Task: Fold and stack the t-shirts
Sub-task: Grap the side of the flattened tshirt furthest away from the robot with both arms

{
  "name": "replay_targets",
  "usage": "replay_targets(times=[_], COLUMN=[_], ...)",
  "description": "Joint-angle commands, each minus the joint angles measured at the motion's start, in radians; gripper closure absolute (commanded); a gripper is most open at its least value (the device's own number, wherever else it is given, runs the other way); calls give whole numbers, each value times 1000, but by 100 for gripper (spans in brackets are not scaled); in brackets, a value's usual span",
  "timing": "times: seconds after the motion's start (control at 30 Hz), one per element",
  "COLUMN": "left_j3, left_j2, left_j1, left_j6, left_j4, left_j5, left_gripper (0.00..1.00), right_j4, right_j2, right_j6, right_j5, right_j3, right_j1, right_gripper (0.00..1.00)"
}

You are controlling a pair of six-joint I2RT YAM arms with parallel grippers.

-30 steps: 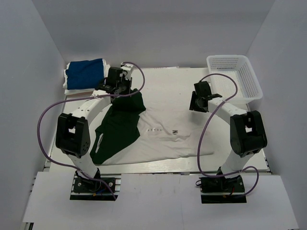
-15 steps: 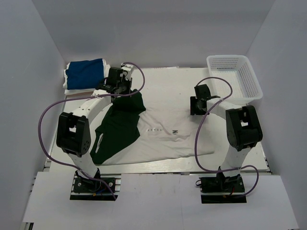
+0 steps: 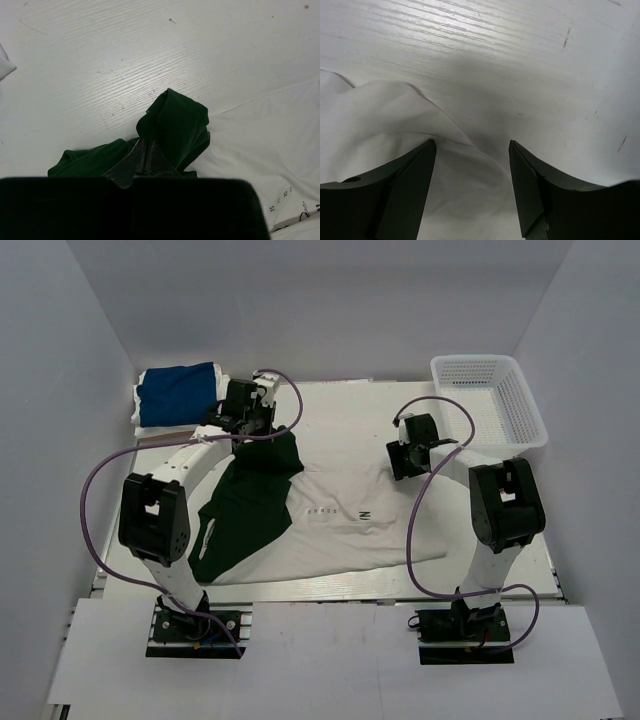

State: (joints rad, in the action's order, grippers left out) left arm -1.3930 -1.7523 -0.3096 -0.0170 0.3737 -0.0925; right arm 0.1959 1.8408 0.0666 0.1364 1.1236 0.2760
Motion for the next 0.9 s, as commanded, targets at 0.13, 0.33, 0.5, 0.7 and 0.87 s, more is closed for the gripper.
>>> replay_targets(times=[0.13,0.33,0.5,0.7,0.87], left_j3=[-51,-60,-70,8,161], left_j2=[-7,-16,-6,126,285], left_j1=[-2,-2,-2,-2,-2], left_j6=[6,6,6,-64,-184], left_j4=[11,21,53,80,100], left_j5=[-7,2,13,46,-16], left_gripper=[100,100,100,100,100], right_j4=[-24,-21,-41,-130,-136], right_j2=[-2,37,-9,-143,-247], right_j6=[139,131,137,142,122], right_j5=[-107,-119,-159,-143,-92], right_j3=[16,13,4,-80,-125], right_j1=[-1,-3,-9,-1,3], right_gripper=[60,84,100,100,100])
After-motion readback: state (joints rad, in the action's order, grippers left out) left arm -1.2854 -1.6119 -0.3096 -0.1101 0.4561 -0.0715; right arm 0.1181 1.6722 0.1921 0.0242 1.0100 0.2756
